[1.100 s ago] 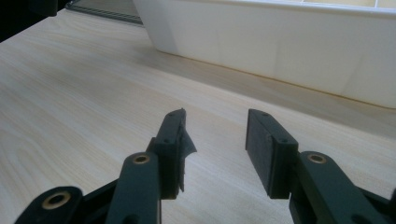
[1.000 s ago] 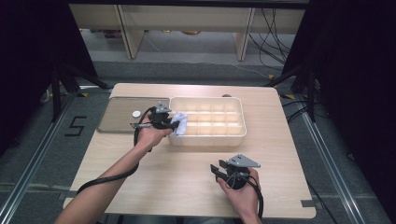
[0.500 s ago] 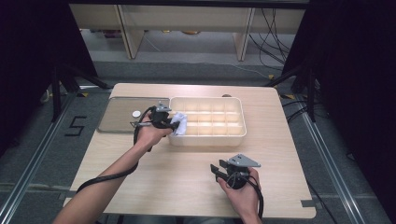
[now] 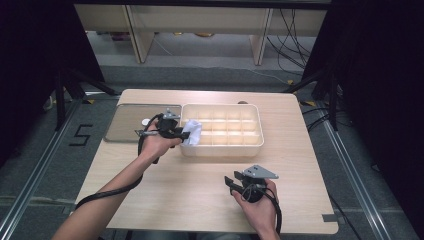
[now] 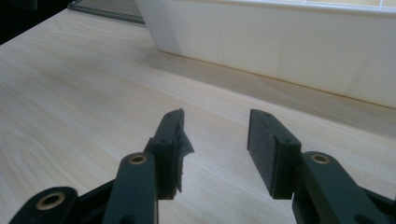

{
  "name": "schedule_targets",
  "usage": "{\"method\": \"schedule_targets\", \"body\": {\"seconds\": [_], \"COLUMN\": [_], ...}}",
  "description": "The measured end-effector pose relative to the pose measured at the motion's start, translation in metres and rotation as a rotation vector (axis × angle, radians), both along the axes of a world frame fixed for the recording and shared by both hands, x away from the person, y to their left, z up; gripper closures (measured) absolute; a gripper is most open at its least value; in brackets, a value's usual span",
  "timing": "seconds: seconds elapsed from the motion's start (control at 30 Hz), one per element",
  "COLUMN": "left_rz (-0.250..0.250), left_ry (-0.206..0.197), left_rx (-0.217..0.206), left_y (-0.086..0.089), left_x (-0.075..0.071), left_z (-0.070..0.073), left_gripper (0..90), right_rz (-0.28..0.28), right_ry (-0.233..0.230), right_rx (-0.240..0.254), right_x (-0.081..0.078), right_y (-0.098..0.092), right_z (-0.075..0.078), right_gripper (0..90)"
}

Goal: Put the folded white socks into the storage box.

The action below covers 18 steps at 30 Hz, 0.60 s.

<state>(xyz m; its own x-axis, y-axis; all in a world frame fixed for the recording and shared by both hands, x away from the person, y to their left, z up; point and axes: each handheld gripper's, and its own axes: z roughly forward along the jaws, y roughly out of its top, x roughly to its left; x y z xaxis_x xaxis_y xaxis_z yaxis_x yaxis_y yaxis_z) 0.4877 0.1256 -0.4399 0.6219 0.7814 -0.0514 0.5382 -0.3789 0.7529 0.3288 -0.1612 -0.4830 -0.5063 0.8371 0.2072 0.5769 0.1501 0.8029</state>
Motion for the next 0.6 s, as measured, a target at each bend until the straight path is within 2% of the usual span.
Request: {"method": "schedule_targets", "body": {"seconds": [0.07,0.1,0.17,0.23,0.33,0.37,0.47,0.6], "left_rz": [-0.005,0.0,-0.006,-0.01,0.002,0.005,-0.005,-0.018], "left_ry": [0.008,0.008,0.01,0.026,0.047,0.05,0.076,0.102], "left_rx": [0.009,0.013,0.024,0.034,0.045,0.045,0.056,0.079], "left_y": [-0.001,-0.0024,-0.0043,-0.0054,-0.0074,-0.008,-0.0096,-0.0104], "left_x": [0.0007,0.0008,0.0016,0.0028,0.004,0.0044,0.0062,0.0094], "left_z": [-0.0006,-0.0011,-0.0021,-0.0031,-0.0046,-0.0052,-0.0047,-0.0025], "left_gripper": [68.1,69.0,70.6,71.6,72.9,73.5,74.4,74.9], "right_rz": [0.003,0.014,0.013,0.009,0.004,0.013,0.002,-0.005], "right_ry": [0.0,-0.023,-0.025,-0.012,-0.039,-0.026,-0.011,0.004], "right_rx": [-0.002,-0.016,-0.018,-0.022,-0.034,-0.005,-0.021,-0.009], "right_x": [0.0002,0.0021,0.0021,0.0013,0.0021,0.0026,0.0012,0.0003], "right_y": [-0.0001,-0.0022,-0.0029,-0.0035,-0.0051,-0.0046,-0.0053,-0.004], "right_z": [0.0003,-0.0004,-0.0006,0.0001,0.0002,-0.0006,0.0015,0.0018], "right_gripper": [56.8,56.8,56.8,56.8,56.8,56.8,56.8,56.7]}}
